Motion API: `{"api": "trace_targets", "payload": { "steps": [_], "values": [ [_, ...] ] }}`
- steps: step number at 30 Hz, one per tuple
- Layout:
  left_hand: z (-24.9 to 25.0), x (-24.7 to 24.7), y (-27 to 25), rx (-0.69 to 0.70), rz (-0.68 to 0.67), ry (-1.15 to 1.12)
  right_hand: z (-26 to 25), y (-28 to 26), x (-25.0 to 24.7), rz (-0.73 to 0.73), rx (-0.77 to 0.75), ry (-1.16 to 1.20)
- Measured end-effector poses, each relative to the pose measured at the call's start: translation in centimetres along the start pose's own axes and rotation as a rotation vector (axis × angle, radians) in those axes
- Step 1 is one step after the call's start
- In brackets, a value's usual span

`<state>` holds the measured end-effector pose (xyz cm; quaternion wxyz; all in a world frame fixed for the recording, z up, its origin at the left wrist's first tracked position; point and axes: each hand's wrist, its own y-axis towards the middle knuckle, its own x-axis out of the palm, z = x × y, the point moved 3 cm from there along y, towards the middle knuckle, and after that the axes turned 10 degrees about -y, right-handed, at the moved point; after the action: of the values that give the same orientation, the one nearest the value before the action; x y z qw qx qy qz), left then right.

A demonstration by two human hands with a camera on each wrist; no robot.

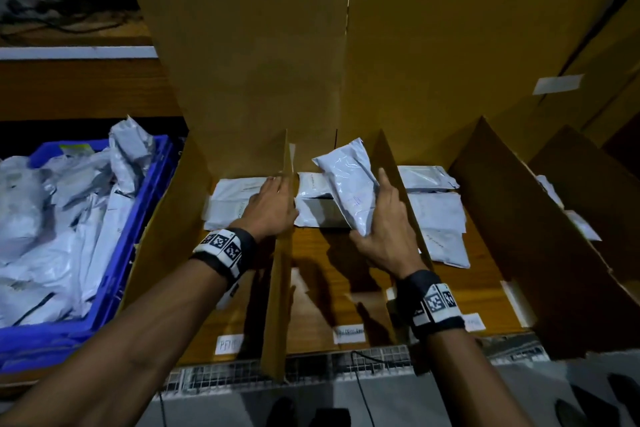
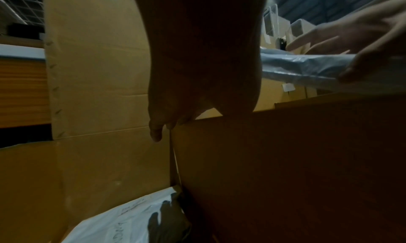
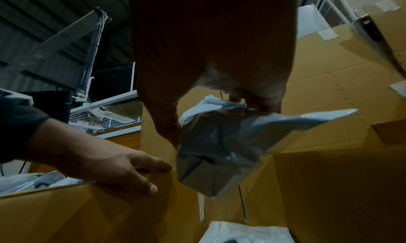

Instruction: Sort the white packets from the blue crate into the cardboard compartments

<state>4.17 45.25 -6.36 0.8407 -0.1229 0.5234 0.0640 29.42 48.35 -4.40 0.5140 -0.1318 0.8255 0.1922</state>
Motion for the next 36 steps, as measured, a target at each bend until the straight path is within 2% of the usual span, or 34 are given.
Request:
{"api": "trace_targets", "payload": {
  "steps": [10,15,21,29,36],
  "values": [
    [-1.6,0.0,5.0,-0.039,-0.024,-0.040,-0.4,3.8,2.2,-0.107,0.014,-0.077],
    [-3.3,0.9,5.6,-0.053,0.012,-0.013,-0.2,5.8,7.7,-0.307,0.068,-0.202],
    [-4.5,1.1,5.7,-0.054,0.035,-0.070,0.8,7.3,13.5,-0.512,0.028,-0.362],
    [-4.0,1.4,5.7,-0.017,0.085,-0.107,3.9,5.4,17.3,-0.647,-0.032,-0.429],
    [-2.7,1.6,6.0,-0.028,0.043,-0.133,5.4,5.1,18.5,-0.699,-0.069,-0.454]
  ]
}}
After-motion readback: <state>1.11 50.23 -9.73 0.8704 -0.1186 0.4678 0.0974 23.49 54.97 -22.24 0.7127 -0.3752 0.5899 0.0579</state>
